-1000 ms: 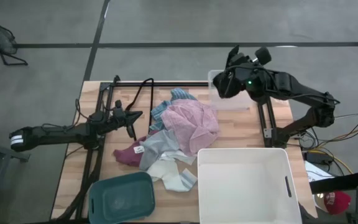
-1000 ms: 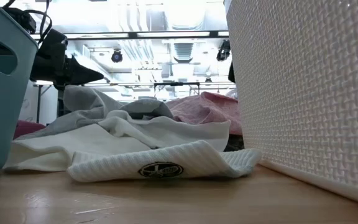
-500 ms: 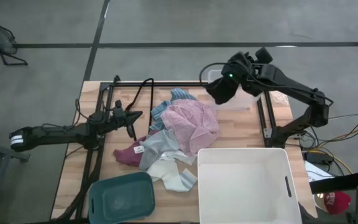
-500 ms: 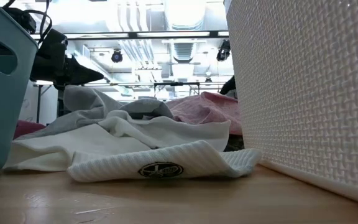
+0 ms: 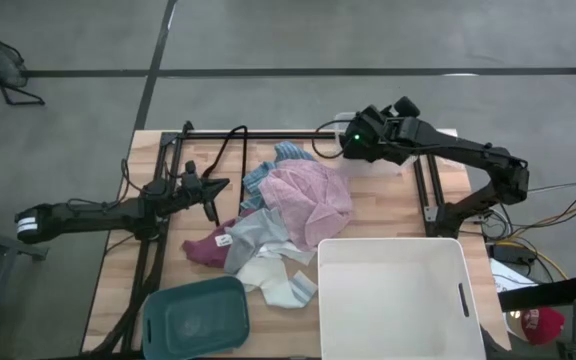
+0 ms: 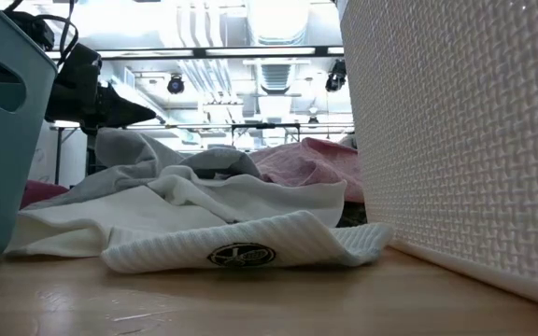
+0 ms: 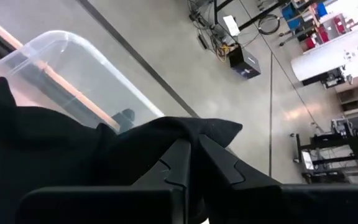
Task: Pick & Place Cloths
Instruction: Put the black boxer into the transparent bin, then put the light pink shirt into the white bin
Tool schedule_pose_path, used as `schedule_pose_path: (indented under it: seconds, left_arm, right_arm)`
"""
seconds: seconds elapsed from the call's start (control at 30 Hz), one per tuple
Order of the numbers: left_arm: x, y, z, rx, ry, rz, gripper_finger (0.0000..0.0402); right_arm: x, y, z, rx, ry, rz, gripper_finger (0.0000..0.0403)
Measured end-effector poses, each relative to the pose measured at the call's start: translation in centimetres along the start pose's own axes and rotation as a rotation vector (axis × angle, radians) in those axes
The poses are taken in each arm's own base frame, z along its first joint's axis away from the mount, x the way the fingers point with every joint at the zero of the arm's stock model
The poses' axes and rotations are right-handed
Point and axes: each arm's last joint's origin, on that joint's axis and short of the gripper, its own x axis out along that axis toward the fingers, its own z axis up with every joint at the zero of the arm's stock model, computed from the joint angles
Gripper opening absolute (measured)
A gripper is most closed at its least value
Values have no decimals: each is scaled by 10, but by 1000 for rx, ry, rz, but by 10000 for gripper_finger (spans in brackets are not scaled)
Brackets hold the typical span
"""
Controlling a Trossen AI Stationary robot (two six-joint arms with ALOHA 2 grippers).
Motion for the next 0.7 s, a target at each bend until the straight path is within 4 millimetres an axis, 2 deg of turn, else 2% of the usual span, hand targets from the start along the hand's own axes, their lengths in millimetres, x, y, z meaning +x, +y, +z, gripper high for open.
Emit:
schedule_pose_path:
  seconds: [0.2, 0.43, 0.53, 0.7]
  left_arm:
    - [0, 0, 0, 0, 0, 0, 14]
    - [0, 0, 0, 0, 0, 0, 14]
    - [0, 0, 0, 0, 0, 0, 14]
    - [0, 0, 0, 0, 0, 0, 14]
  right_arm:
    - [8, 12, -5, -20, -10, 6, 76]
    - [0, 7, 5, 107, -14, 159, 165]
    - [-9, 8, 14, 126, -55, 306, 202]
    - [-34, 25, 30, 82, -206, 698, 245]
